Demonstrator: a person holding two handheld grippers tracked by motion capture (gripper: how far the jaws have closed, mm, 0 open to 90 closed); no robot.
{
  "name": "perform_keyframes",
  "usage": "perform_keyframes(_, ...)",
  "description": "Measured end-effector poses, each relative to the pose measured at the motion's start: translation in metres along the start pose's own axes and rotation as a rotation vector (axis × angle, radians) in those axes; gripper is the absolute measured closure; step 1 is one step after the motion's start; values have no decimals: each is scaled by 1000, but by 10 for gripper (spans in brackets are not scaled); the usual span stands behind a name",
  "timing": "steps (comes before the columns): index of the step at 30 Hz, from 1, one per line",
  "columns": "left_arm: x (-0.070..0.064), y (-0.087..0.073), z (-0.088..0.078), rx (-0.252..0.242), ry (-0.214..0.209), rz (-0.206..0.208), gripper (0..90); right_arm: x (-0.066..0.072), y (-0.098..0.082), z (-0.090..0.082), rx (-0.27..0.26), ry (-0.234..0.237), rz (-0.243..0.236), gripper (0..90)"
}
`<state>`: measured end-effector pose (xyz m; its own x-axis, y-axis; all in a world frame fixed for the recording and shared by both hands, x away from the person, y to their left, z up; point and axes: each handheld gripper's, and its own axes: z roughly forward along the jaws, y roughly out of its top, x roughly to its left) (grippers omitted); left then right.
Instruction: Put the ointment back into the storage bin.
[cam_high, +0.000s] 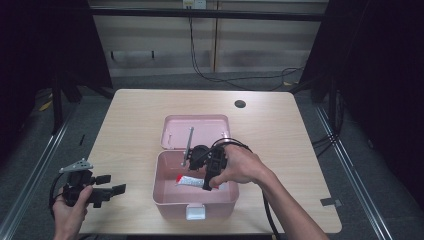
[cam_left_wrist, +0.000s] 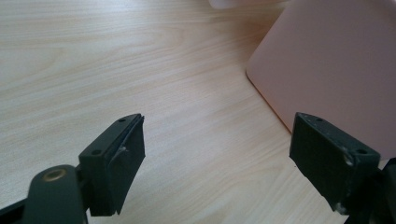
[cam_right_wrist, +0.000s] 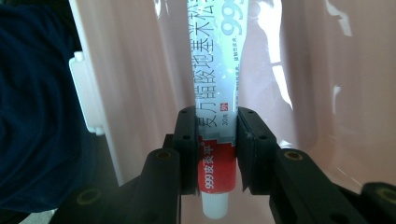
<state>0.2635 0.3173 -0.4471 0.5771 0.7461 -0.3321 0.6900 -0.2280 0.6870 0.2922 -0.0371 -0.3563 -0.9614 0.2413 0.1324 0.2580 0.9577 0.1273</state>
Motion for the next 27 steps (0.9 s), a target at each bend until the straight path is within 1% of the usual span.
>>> perform_keyframes(1, 0, 0, 0, 0, 0, -1, 181, 0, 2, 2, 7, 7, 4, 714)
perform_keyframes(3, 0, 0, 0, 0, 0, -1, 181, 0, 4, 7, 23, 19, -9, 714)
perform_keyframes(7, 0, 0, 0, 1, 2, -1, 181, 0, 5, 17, 30, 37, -19, 714)
perform_keyframes(8, 0, 0, 0, 1, 1, -1, 181, 0, 6, 19, 35, 41, -32, 714)
perform_keyframes(10, 0, 0, 0, 1, 0, -1, 181, 1, 6, 22, 44, 52, -39, 714)
perform_keyframes(11, 0, 0, 0, 1, 0, -1, 181, 1, 6, 24, 38, 45, -41, 714)
perform_keyframes(12, 0, 0, 0, 1, 0, -2, 181, 0, 6, 24, 42, 42, -43, 714)
perform_keyframes(14, 0, 0, 0, 1, 1, -1, 181, 0, 6, 26, 47, 51, -43, 714)
perform_keyframes(16, 0, 0, 0, 1, 1, -1, 181, 0, 6, 28, 44, 60, -62, 714)
perform_keyframes(17, 0, 0, 0, 2, 2, -1, 181, 1, 6, 30, 53, 58, -75, 715)
perform_keyframes(18, 0, 0, 0, 2, 2, -1, 181, 2, 7, 33, 63, 78, -95, 714)
perform_keyframes(21, 0, 0, 0, 1, 2, -1, 181, 2, 7, 37, 63, 83, -94, 714)
perform_keyframes(22, 0, 0, 0, 0, -1, -1, 181, 1, 8, 39, 76, 87, -96, 714)
perform_keyframes(23, 0, 0, 0, 0, -1, -1, 181, 1, 8, 39, 76, 87, -96, 714)
perform_keyframes(25, 0, 0, 0, 0, 0, 0, 181, 0, 9, 42, 74, 99, -97, 714)
perform_keyframes(26, 0, 0, 0, 0, 0, 0, 181, 0, 9, 42, 74, 99, -97, 714)
perform_keyframes(27, 0, 0, 0, 1, -1, 0, 181, 1, 10, 43, 74, 87, -103, 714)
